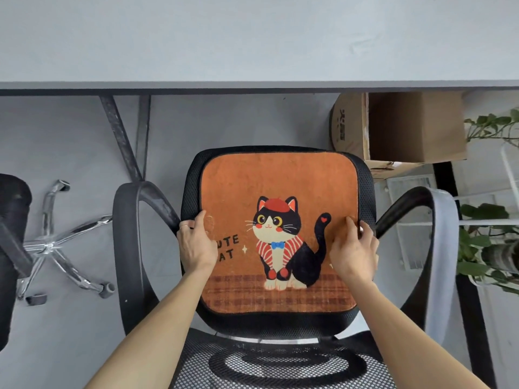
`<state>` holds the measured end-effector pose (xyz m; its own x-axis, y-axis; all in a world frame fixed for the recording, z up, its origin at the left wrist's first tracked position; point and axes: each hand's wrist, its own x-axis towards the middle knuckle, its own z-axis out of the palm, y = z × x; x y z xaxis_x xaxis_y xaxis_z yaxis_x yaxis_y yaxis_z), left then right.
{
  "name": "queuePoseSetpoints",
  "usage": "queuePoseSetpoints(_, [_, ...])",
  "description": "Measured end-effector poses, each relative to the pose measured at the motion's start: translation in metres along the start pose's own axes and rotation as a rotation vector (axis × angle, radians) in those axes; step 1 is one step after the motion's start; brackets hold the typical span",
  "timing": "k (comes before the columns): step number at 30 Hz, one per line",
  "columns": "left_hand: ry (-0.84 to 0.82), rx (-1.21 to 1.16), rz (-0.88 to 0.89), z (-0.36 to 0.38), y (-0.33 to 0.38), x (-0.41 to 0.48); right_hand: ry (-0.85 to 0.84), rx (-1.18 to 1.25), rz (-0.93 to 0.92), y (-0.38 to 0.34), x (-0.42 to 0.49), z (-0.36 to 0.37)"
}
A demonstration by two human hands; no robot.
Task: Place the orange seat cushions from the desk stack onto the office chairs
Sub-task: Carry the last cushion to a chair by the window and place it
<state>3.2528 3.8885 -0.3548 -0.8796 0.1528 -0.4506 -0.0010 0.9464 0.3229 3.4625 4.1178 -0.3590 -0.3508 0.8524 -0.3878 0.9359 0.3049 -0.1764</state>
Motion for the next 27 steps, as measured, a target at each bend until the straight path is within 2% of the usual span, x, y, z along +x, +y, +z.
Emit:
queuePoseSetpoints(12, [0.009, -0.002, 0.061, -0.001, -0.005, 0.012, 0.0, -0.009, 0.031, -0.001, -0.004, 0.005])
queuePoseSetpoints(27, [-0.012, 0.03, 0.054, -0.001, -0.003, 0.017, -0.016, -0.038, 0.037, -0.001, -0.002, 0.005])
